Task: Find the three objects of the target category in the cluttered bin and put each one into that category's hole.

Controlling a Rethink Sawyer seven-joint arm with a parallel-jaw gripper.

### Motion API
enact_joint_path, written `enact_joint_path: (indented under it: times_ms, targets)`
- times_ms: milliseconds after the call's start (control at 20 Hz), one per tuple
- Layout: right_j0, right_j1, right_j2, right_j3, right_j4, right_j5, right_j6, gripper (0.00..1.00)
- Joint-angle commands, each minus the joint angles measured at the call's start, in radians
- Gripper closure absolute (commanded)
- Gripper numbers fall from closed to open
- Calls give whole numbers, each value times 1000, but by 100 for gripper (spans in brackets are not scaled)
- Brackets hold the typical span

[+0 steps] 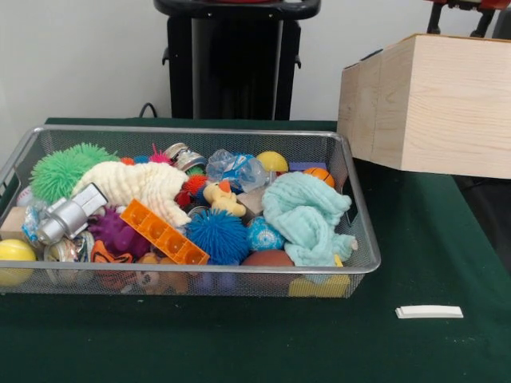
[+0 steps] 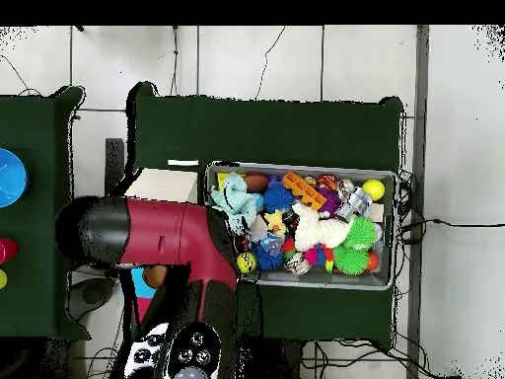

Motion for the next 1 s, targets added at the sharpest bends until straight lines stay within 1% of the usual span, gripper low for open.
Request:
enact_joint_path:
  times_ms: [50,300,750,850,1000]
  targets:
    - [-25,-53,-56,-37,-3,56,271,0]
    - [-27,-48,-55,-34,-1,39,268,0]
    - [-35,-25,-52,-69,-13,37,254,0]
    - [-39,-18,-47,-55,-16,-3,241,0]
    - [-59,2,-21,-18,-2,-79,216,0]
